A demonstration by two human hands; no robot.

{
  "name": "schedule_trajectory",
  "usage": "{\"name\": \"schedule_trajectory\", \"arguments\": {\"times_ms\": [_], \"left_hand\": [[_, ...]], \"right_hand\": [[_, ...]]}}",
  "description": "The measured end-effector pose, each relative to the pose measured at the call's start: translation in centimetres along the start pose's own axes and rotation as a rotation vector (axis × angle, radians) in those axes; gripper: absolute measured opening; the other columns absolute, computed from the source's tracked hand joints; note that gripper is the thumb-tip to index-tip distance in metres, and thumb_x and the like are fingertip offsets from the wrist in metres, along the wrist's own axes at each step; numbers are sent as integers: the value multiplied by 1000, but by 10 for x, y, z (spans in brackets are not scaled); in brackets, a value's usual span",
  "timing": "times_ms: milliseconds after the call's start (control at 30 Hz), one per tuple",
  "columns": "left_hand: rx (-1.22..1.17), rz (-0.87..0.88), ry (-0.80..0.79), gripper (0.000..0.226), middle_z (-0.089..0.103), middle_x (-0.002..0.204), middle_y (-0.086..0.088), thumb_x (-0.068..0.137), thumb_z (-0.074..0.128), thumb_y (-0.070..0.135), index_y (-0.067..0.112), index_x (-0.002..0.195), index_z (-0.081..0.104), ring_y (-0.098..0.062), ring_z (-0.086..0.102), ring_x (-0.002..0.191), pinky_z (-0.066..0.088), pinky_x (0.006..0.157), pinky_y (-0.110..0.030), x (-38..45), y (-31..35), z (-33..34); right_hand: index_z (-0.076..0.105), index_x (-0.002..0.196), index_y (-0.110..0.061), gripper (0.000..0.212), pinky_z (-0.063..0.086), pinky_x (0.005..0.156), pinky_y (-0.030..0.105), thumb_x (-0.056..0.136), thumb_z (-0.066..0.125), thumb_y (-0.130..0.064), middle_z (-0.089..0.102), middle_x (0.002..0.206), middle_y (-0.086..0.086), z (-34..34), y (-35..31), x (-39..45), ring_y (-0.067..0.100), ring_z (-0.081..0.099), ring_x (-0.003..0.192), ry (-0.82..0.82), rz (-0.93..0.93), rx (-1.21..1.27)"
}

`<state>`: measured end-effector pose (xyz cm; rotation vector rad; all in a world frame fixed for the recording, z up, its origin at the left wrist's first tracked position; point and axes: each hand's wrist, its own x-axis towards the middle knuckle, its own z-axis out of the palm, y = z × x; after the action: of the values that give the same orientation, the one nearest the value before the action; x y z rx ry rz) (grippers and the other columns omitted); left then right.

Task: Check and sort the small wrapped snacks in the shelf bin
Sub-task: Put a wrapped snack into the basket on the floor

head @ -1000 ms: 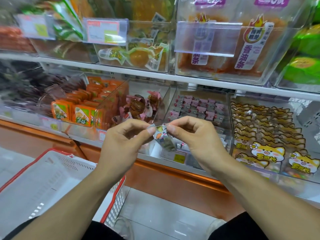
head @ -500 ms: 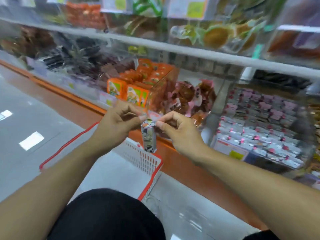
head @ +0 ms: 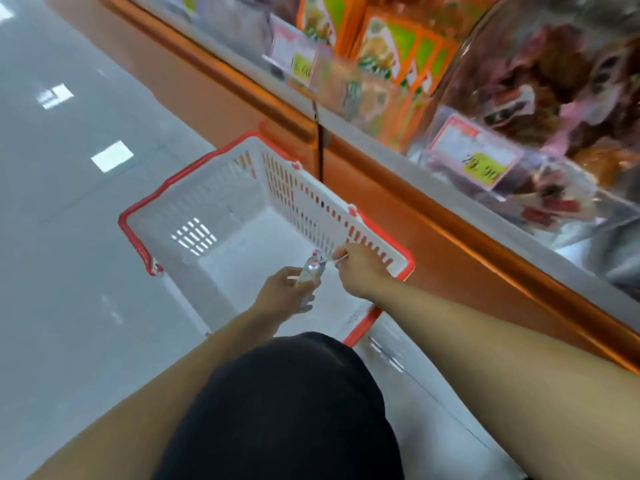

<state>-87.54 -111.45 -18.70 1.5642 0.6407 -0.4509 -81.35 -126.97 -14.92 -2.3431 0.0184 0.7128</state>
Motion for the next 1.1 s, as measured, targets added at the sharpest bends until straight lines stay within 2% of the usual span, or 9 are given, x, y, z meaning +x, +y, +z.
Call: {"name": "schedule_trajectory", "arguments": {"times_ms": [133, 300, 433, 500, 600, 667, 833, 933, 1100], "left_hand": [[179, -132, -44, 35, 67, 113, -18, 88, 73, 6, 8, 121, 60, -27, 64, 90, 60, 89, -44, 32, -38, 19], [432, -227, -69, 33, 65, 116, -9, 88, 76, 18, 17, 114, 57, -25, 67, 91, 62, 82, -36, 56, -62, 35], [620, -199, -78, 28, 65, 114, -4, 90, 74, 29, 19, 111, 58, -21, 67, 90, 60, 80, -35, 65, -71, 43], [648, -194, -91, 40, 63, 121, -3, 91, 72, 31, 17, 126, 57, -17, 63, 95, 53, 75, -27, 67, -73, 45], [621, -186, -75, 51, 57, 139, -4, 94, 69, 25, 17, 141, 51, -22, 59, 113, 51, 85, -27, 66, -68, 41], [608, -140, -54, 48, 57, 140, -4, 94, 69, 21, 17, 140, 54, -22, 59, 116, 54, 89, -28, 62, -56, 34], [558, 23, -49, 38, 63, 133, -8, 92, 70, 11, 11, 129, 61, -22, 62, 108, 55, 74, -20, 40, 10, 14], [491, 34, -143, 25, 67, 119, -14, 91, 70, 5, 11, 115, 64, -28, 65, 102, 57, 87, -36, 11, 60, 11], [579, 381, -197, 14, 73, 97, -3, 93, 67, 17, 16, 107, 68, -13, 72, 85, 55, 67, -22, -53, 149, 29]], "right_hand": [[64, 121, -13, 32, 55, 92, 42, 93, 54, -1, 63, 129, 13, 1, 7, 8, 31, 60, 110, -33, -155, -436], [58, 129, -17, 38, 58, 87, 42, 93, 55, -4, 65, 124, 9, -10, 14, 17, 31, 64, 106, -44, -231, -783], [57, 130, -15, 39, 59, 84, 42, 93, 53, -2, 65, 122, 11, -8, 20, 18, 30, 65, 99, -43, -234, -767], [57, 130, -15, 39, 60, 84, 43, 93, 54, -2, 65, 123, 11, -7, 22, 19, 30, 65, 98, -38, -222, -733], [60, 127, -15, 37, 62, 78, 41, 92, 55, -4, 65, 122, 11, -11, 22, 21, 28, 67, 95, -23, -199, -654], [61, 124, -16, 37, 62, 70, 37, 90, 56, -3, 64, 127, 11, -15, 21, 20, 28, 67, 94, 5, -194, -561], [61, 113, -28, 33, 58, 60, 28, 88, 57, -8, 60, 134, 5, -38, 3, 0, 28, 67, 99, 93, -215, -386], [62, 104, -29, 28, 63, 66, 32, 86, 59, -7, 63, 129, 5, -66, -15, -23, 26, 69, 98, 101, -251, -406], [65, 112, -26, 25, 57, 86, 44, 92, 59, -11, 66, 120, 5, -126, -38, -93, 26, 64, 104, 208, -394, -418]]}}
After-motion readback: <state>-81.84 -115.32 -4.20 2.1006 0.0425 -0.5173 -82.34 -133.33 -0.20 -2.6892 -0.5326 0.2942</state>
